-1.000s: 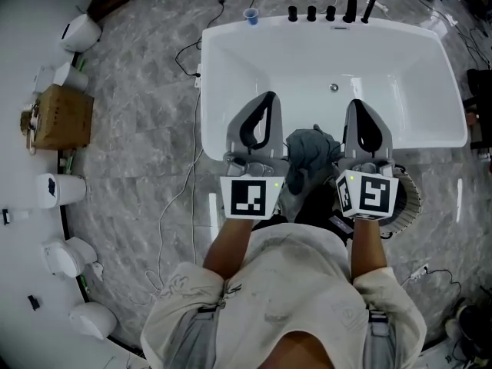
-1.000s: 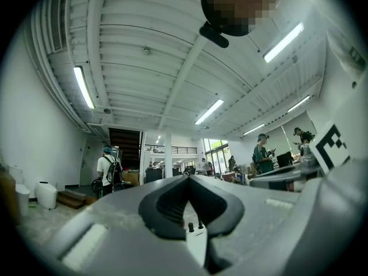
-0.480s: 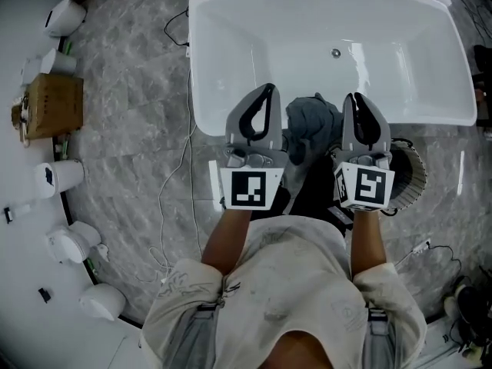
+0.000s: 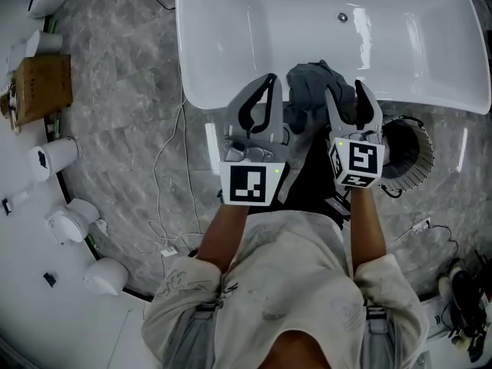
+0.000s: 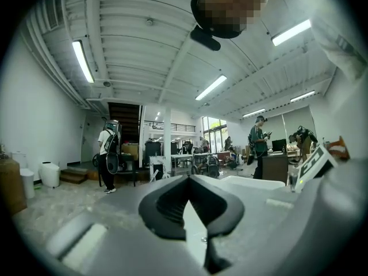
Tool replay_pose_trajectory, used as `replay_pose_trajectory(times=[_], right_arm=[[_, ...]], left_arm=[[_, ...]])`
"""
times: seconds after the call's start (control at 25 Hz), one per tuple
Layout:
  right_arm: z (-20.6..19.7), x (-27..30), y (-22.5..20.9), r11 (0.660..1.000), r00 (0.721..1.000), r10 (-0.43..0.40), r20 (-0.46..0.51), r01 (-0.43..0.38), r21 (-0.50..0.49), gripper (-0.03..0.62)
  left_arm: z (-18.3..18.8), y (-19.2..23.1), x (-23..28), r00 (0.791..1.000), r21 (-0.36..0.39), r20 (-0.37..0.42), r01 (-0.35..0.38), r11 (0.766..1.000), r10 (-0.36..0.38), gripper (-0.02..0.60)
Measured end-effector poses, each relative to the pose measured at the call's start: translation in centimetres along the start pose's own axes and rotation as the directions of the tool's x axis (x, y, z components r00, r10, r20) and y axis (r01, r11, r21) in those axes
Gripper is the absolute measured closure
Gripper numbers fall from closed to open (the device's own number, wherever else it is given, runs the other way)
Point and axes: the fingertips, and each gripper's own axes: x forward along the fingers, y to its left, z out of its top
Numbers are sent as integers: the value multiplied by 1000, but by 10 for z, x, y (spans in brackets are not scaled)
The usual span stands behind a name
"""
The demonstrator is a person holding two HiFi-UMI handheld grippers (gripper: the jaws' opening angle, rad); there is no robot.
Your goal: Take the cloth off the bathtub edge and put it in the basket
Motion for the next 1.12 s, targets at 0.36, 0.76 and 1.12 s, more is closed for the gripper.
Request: replay_pose_trajectory(times=[0.36,0.76,1.12], right_arm=[[-121,43,8,997,969,51,-241,-35,71,150],[-227,67,-8,995,884,42,-466,6,102,87],[-282,87,-27,995,824,-26,-566,75,64,56]], left_arm=[[-61,2,5,996,-31,-89,-20,999,18,584],[-108,-5,2,985,-63,-169,-46,997,35,584],[-141,-17,5,980,-77,-200,-28,997,12,584]])
